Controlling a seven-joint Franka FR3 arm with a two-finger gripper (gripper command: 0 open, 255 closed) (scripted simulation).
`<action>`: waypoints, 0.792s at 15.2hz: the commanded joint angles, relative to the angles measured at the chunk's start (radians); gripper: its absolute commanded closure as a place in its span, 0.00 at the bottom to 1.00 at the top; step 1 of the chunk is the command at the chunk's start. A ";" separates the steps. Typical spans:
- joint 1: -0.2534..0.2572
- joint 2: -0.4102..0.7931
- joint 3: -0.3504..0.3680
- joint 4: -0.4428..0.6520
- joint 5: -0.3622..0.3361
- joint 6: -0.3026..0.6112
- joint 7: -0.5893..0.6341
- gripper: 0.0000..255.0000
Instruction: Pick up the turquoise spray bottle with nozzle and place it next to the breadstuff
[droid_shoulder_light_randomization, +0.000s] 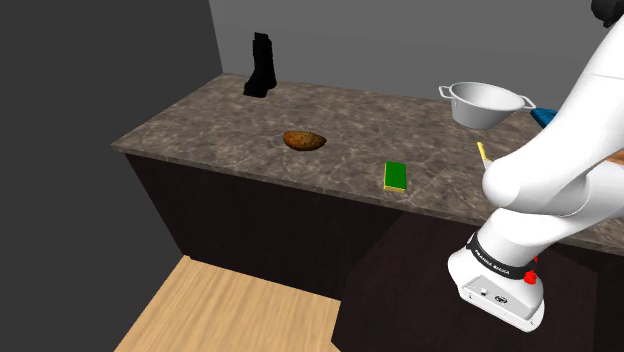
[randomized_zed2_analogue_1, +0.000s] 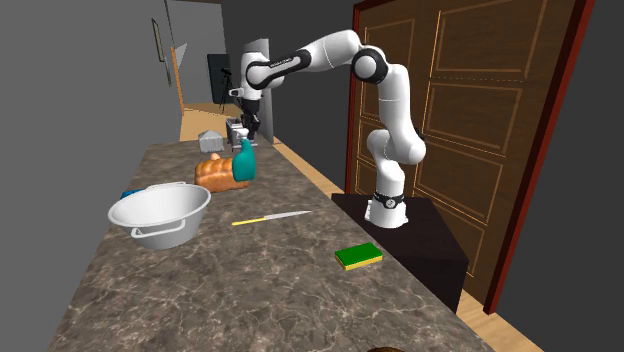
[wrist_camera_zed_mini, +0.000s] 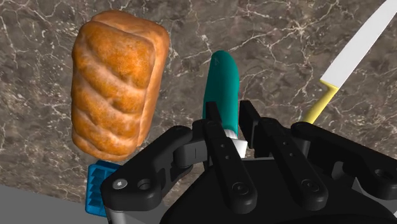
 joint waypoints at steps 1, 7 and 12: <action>-0.002 0.007 0.002 -0.019 0.008 0.024 -0.006 1.00; -0.009 0.033 0.011 -0.077 0.036 0.097 -0.025 1.00; -0.019 0.061 0.021 -0.119 0.068 0.156 -0.047 1.00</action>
